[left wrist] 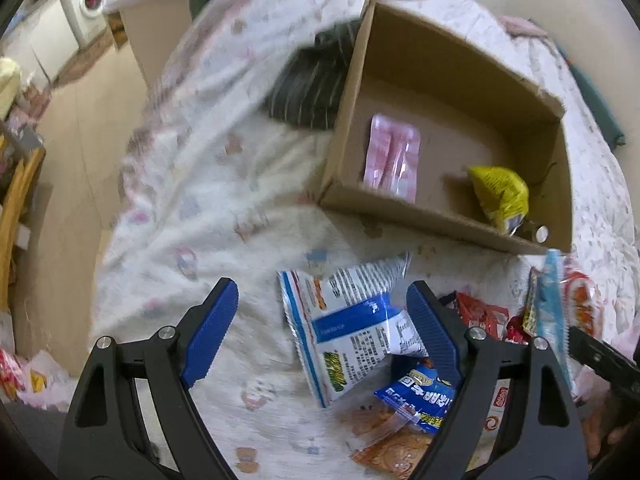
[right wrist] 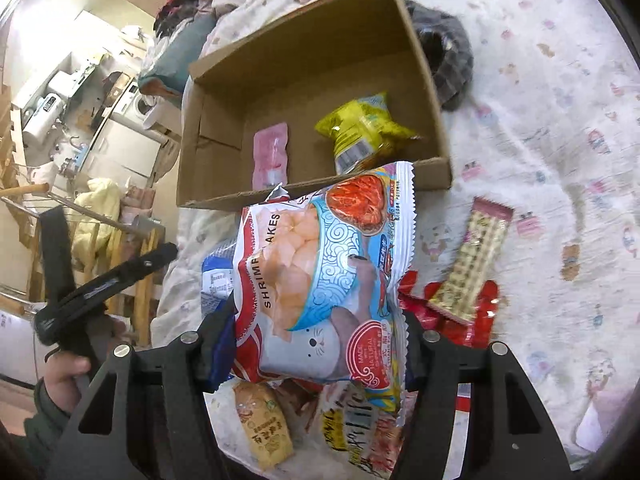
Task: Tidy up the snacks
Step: 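Grasp the white-blue bag with the left gripper while the right gripper grasps the shrimp-flakes bag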
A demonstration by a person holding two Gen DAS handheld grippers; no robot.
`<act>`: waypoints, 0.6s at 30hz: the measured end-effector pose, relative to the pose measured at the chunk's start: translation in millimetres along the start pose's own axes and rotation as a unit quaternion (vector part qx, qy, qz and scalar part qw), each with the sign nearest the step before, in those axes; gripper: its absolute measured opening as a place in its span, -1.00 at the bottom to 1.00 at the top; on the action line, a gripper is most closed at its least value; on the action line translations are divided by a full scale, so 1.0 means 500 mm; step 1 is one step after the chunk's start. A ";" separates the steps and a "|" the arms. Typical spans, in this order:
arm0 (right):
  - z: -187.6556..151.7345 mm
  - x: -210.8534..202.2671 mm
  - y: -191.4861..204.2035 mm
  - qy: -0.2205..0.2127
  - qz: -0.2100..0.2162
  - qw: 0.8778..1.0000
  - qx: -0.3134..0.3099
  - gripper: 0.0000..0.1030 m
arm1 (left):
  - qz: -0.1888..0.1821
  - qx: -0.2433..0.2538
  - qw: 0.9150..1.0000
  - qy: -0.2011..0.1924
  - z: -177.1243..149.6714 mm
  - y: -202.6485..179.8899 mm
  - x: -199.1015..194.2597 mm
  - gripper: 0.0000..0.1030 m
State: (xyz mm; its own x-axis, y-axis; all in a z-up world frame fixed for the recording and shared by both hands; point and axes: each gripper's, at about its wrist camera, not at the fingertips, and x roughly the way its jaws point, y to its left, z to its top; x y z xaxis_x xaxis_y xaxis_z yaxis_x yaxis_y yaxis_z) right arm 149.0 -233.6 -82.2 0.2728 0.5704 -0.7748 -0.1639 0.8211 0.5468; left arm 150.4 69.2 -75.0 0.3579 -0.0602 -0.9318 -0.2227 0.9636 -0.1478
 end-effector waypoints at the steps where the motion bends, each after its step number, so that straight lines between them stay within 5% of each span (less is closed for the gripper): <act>1: -0.003 -0.004 -0.005 -0.002 0.000 1.000 0.002 0.24 | -0.001 -0.007 1.000 0.021 -0.001 -0.002 0.022 0.63; 8: -0.016 -0.034 -0.019 -0.009 -0.013 1.000 0.006 0.24 | -0.007 -0.038 0.994 0.102 -0.008 -0.011 0.120 0.63; 13: -0.022 -0.033 -0.023 -0.010 -0.018 1.000 0.012 0.24 | -0.009 -0.030 0.994 0.104 -0.017 -0.019 0.133 0.63; 18: -0.015 -0.023 -0.013 -0.008 -0.021 1.000 0.011 0.24 | -0.030 -0.030 0.994 0.100 -0.022 -0.008 0.119 0.09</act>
State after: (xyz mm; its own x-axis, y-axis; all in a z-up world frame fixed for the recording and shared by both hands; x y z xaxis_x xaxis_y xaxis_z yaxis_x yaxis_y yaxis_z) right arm 139.7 -245.5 -79.0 0.2940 0.5341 -0.7927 -0.1316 0.8440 0.5199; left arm 162.7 58.8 -133.5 0.1864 -0.1725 -0.9672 -0.2620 0.9401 -0.2182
